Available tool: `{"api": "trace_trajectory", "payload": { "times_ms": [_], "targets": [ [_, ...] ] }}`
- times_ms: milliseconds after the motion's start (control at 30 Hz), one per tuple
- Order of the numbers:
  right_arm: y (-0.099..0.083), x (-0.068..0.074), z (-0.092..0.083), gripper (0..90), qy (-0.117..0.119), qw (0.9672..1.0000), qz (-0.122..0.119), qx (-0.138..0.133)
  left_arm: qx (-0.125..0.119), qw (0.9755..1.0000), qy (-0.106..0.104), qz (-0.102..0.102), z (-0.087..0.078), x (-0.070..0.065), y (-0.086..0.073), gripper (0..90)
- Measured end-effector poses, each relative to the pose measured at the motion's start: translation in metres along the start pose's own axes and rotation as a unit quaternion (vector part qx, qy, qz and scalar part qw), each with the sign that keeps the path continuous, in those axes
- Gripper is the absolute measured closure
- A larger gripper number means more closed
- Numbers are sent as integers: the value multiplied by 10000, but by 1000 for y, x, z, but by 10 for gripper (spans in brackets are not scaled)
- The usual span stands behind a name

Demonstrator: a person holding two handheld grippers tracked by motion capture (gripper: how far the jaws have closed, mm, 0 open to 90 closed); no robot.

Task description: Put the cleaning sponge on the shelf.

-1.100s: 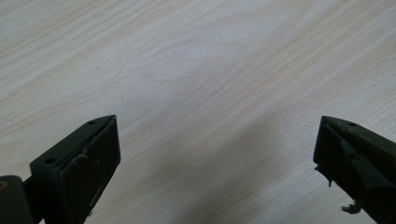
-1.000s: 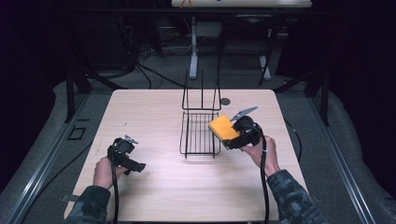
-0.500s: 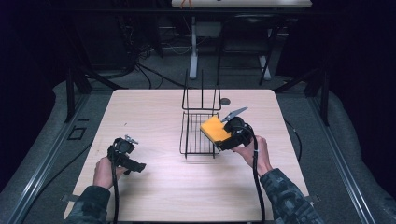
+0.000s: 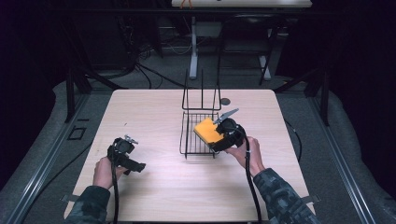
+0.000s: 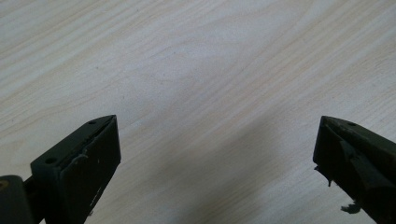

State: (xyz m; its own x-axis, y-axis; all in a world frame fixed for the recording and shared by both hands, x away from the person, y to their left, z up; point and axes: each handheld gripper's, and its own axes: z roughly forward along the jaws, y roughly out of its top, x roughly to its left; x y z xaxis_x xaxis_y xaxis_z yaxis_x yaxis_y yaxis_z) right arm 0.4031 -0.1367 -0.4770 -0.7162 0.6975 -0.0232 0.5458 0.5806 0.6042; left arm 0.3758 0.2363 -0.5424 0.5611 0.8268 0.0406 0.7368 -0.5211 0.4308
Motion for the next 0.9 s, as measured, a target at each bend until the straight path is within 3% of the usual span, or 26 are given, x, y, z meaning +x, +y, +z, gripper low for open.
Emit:
{"api": "trace_trajectory", "payload": {
  "times_ms": [700,900],
  "targets": [
    [7,14,26,253,-15,10000,-55,21,29,10000,43,46,0,-1,1,10],
    [6,17,35,253,-150,9998,-143,-30,31,10000,49,56,0,-2,1,10]
  ]
}}
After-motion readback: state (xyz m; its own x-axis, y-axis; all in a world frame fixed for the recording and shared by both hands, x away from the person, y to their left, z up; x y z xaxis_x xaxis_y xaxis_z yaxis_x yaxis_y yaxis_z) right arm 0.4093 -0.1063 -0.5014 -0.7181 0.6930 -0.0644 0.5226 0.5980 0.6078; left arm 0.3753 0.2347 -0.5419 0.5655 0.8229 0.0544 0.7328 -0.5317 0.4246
